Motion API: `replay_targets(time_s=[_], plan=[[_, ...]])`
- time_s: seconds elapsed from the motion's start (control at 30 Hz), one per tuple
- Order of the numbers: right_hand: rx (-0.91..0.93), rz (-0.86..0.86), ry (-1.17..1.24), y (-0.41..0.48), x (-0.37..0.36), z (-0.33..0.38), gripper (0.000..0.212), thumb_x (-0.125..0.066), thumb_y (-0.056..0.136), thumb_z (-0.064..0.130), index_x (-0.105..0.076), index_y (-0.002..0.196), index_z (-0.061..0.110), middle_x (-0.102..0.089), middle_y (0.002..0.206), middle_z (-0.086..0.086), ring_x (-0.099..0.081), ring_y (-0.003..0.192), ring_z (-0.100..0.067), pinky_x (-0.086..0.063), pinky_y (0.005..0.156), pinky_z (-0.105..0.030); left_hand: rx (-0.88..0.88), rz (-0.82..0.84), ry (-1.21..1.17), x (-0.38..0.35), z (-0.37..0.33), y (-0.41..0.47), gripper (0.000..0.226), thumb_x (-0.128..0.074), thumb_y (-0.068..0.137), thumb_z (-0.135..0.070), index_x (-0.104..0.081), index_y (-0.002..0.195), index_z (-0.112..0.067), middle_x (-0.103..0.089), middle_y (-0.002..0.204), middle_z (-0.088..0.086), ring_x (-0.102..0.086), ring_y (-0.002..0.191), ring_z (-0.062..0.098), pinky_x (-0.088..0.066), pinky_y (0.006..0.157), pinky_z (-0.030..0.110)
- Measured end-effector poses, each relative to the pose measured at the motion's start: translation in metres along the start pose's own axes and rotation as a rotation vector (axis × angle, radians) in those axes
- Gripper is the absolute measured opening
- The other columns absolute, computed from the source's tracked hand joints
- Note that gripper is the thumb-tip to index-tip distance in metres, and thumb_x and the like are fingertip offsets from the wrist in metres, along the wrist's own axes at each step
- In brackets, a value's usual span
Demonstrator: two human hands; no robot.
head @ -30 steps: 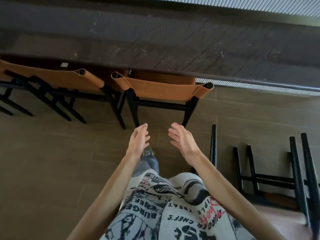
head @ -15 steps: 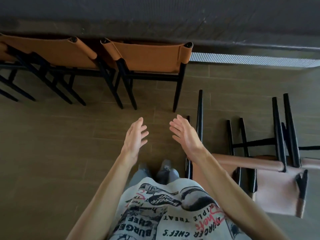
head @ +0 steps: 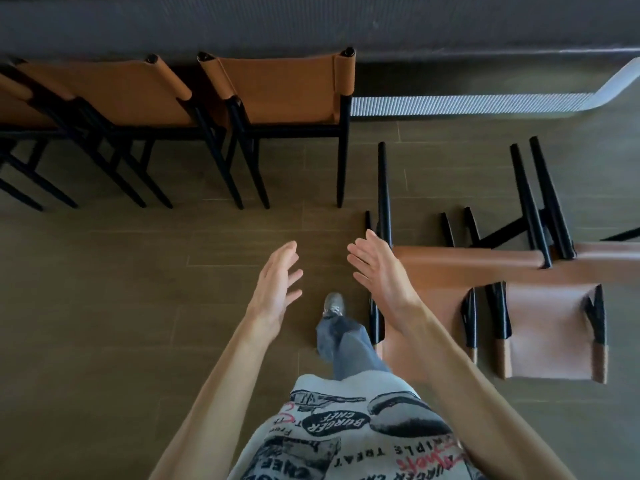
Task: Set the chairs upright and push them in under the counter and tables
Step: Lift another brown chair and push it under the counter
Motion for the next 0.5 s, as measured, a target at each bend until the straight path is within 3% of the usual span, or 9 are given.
replay_targets(time_s=[0.37,0.5], plan=[[-0.021,-0.053,-0.045,-0.153,0.033,-0.083,0.068,-0.036,0.096,0.058,-0.031,0.149,0.015,-0.044,0.148,-0.001,-0.045,0.13,-0.013,-0.032,0.111,-0.035,0.038,0.041,-0.077,-0.02,0.095,-0.134,0.056,-0.042,0.096,-0.054,-0.037,0.147,-0.03,-0.042,0.15,0.0,-0.051,0.126,0.023,-0.041,0.105,0.049],[-0.003,-0.085,-0.051,-0.178,0.051,-0.091,0.072,-0.04,0.093,0.062,-0.033,0.148,0.015,-0.047,0.145,-0.001,-0.049,0.126,-0.01,-0.037,0.101,-0.029,0.019,0.066,-0.109,-0.031,0.105,-0.157,0.056,-0.041,0.096,-0.054,-0.038,0.147,-0.031,-0.042,0.15,0.0,-0.052,0.125,0.022,-0.042,0.105,0.049]])
Point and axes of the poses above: each hand's wrist, its own y-axis towards the middle knuckle, its own x-axis out of the back of the hand, z = x × y, the point moved 6 cm from there along y, towards the middle knuckle
